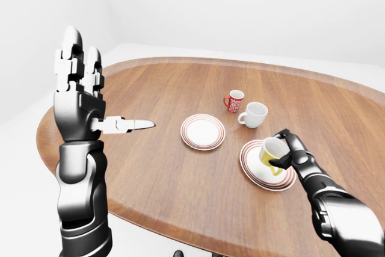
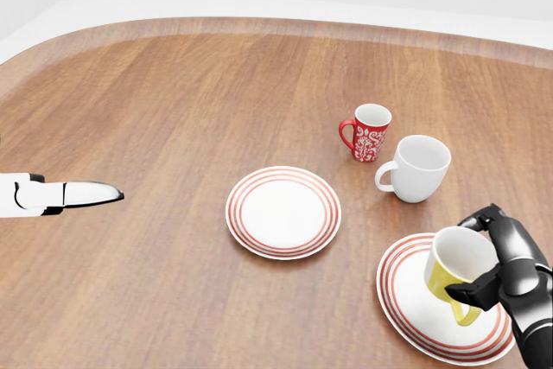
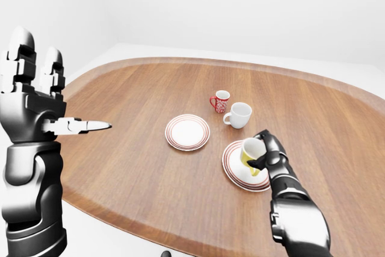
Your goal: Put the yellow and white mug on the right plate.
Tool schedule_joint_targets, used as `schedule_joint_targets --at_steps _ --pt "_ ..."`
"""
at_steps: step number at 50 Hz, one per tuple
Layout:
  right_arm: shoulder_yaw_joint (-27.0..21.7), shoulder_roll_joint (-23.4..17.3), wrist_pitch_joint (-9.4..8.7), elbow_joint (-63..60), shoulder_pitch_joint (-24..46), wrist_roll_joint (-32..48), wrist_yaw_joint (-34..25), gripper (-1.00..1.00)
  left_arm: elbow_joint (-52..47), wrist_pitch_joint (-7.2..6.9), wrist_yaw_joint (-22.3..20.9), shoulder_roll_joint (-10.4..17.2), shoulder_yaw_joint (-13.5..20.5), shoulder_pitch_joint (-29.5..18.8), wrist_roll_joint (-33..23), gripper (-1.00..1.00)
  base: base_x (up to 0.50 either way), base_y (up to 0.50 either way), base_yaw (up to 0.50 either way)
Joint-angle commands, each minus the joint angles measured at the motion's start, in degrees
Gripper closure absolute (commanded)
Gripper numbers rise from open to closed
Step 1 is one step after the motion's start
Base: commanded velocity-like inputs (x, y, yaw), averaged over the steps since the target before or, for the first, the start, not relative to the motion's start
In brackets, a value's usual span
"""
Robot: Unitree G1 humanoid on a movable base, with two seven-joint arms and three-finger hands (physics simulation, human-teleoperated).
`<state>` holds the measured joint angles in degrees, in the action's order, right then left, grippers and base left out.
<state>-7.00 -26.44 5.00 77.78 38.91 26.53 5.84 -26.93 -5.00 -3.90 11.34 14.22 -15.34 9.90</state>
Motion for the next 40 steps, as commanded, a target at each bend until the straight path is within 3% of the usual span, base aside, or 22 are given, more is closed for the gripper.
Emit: schedule_joint_targets --at_steps 1,40 --pt "-0.4 0.3 0.00 0.0 0.4 5.0 1.0 1.00 -0.3 0.00 0.0 0.0 0.0 0.0 0.0 -0.98 0.00 0.00 0.00" --pt "0.0 1.8 0.00 0.0 1.1 5.5 1.0 1.00 -0.4 0.00 0.0 -0.1 -0.1 -0.1 -0.1 -0.98 0.00 0.00 0.00"
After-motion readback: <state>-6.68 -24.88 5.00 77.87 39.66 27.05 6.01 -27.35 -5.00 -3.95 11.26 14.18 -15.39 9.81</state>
